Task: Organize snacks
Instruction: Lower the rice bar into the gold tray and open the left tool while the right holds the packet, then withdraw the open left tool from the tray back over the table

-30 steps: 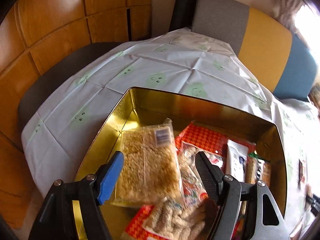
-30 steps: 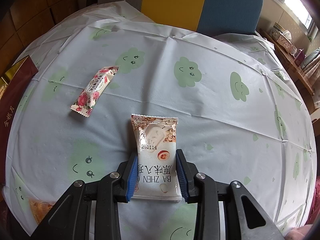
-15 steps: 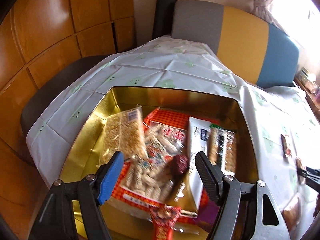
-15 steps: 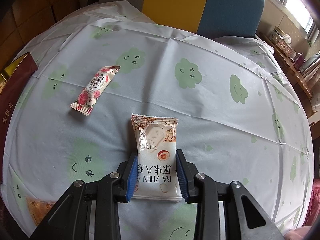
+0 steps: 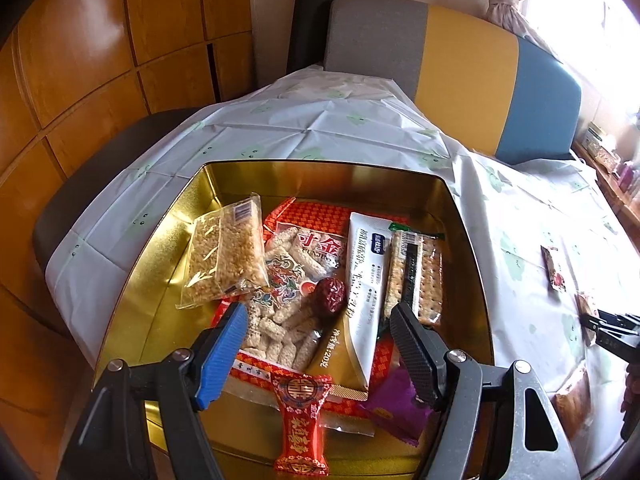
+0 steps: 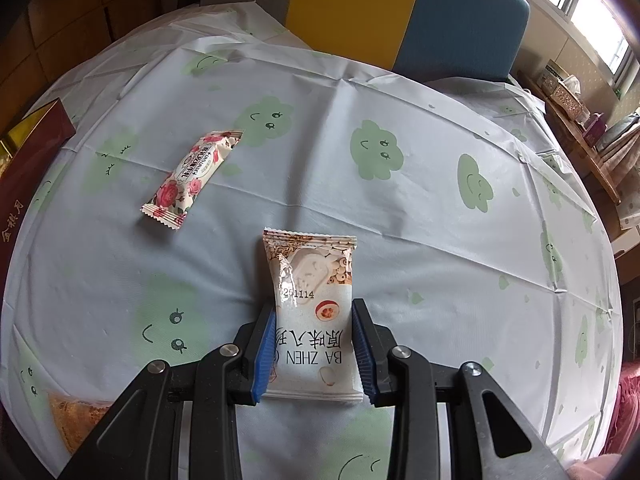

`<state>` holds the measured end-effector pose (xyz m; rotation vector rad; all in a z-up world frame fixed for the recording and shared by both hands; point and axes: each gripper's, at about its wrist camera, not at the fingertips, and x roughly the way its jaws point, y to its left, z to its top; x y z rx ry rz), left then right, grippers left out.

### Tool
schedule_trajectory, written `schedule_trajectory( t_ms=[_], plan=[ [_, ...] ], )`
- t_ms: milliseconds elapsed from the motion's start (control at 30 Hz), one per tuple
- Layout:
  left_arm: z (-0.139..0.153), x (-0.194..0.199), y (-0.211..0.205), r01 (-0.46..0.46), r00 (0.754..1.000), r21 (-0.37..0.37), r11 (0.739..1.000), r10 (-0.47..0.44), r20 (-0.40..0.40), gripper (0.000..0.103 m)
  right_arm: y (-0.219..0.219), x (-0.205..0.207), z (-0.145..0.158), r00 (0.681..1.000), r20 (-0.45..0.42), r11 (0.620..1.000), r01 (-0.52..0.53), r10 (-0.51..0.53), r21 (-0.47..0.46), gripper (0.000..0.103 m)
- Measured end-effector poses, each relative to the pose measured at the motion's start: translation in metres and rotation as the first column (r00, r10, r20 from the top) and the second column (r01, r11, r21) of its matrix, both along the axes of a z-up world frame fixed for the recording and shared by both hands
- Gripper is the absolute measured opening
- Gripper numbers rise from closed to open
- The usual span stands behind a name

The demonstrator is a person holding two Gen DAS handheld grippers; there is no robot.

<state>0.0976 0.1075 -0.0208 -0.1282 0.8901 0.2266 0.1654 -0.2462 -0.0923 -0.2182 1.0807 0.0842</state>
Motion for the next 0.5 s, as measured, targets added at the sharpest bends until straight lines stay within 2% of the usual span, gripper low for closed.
schedule_trajectory(
  t_ms=[267,500],
  plan=[
    [0.004,-0.006,-0.01,0.038,0.999,-0.004,0.999,-0.038,0.012,0.074,0.0,0.0,0.0,1.0,0.001,1.0,0.0,0.0,0.0,0.035],
    [0.009,-0.017,-0.04,0.164,0.986,0.005,0.986,-0.164,0.034,0.074,0.0,0.0,0.0,1.0,0.001,1.0,0.0,-0.001,0.001,0.035]
  ],
)
